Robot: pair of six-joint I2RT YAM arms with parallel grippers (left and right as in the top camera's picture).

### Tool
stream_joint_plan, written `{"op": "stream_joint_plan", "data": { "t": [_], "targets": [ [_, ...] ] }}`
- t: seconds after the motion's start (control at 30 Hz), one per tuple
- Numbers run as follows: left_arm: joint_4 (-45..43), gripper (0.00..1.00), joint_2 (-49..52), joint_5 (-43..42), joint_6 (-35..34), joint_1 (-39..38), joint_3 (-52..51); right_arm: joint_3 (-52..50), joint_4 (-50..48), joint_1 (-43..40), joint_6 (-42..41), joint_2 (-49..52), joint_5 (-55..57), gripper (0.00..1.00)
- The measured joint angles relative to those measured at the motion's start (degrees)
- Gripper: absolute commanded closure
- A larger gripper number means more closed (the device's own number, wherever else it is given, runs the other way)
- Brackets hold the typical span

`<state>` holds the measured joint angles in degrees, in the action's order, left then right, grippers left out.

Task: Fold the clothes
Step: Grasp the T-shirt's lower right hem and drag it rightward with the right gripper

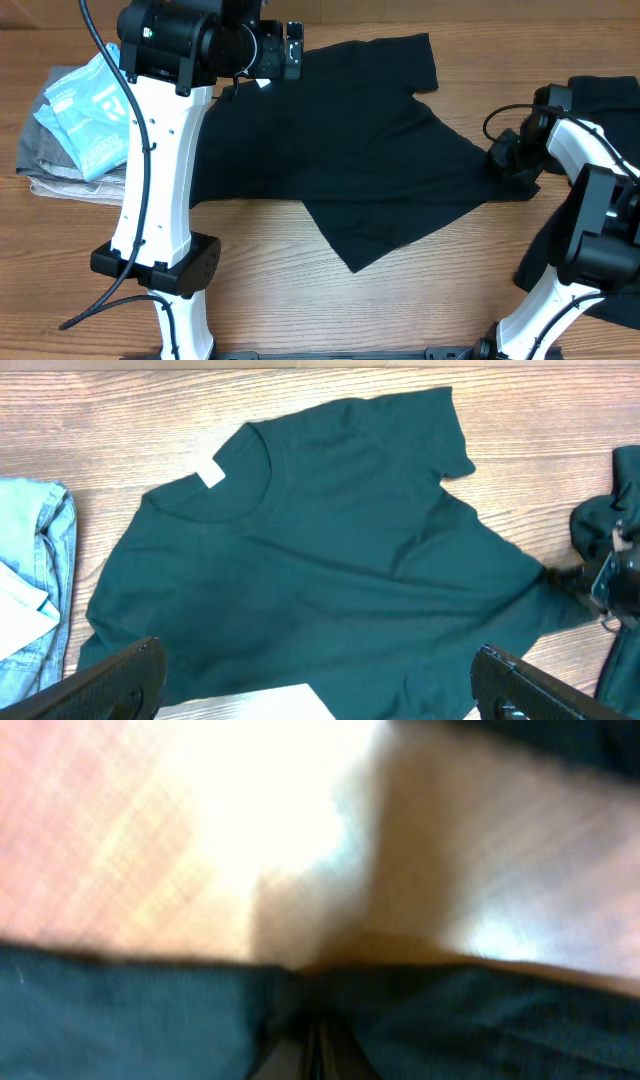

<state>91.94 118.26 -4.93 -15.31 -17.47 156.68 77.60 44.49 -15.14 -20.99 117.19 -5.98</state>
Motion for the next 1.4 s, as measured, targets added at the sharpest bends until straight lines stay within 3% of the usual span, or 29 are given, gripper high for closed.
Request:
{"op": "stream_joint_plan", "data": {
  "t": [0.13,0.7,0.8,0.97,1.03,1.07,1.27,1.4],
  "targets": [
    [0.0,0.0,0.0,0.0,0.0,0.0,0.0,0.0,-9.8,0.2,0.0,1.1,0.0,0.96],
    [0.0,0.0,0.0,0.0,0.0,0.0,0.0,-0.5,-31.9,2.5,0.1,5.7,1.6,0.96],
    [0.0,0.0,0.0,0.0,0.0,0.0,0.0,0.0,-33.5,3.4,0.1,6.4,2.3,0.89],
    [0.0,0.0,0.0,0.0,0.0,0.0,0.0,10.2,-21.1,4.4,0.9,9.2,2.2,0.75],
    [0.0,0.0,0.0,0.0,0.0,0.0,0.0,17.0,-12.9,4.7,1.4,10.8,1.9,0.59],
    [0.0,0.0,0.0,0.0,0.0,0.0,0.0,21.8,-8.1,4.7,2.0,11.7,1.7,0.57],
    [0.0,0.0,0.0,0.0,0.0,0.0,0.0,51.5,16.7,4.8,3.7,12.3,1.1,0.57],
    [0.0,0.0,0.0,0.0,0.0,0.0,0.0,63.3,29.1,4.8,4.0,10.1,0.9,0.61]
  ]
}}
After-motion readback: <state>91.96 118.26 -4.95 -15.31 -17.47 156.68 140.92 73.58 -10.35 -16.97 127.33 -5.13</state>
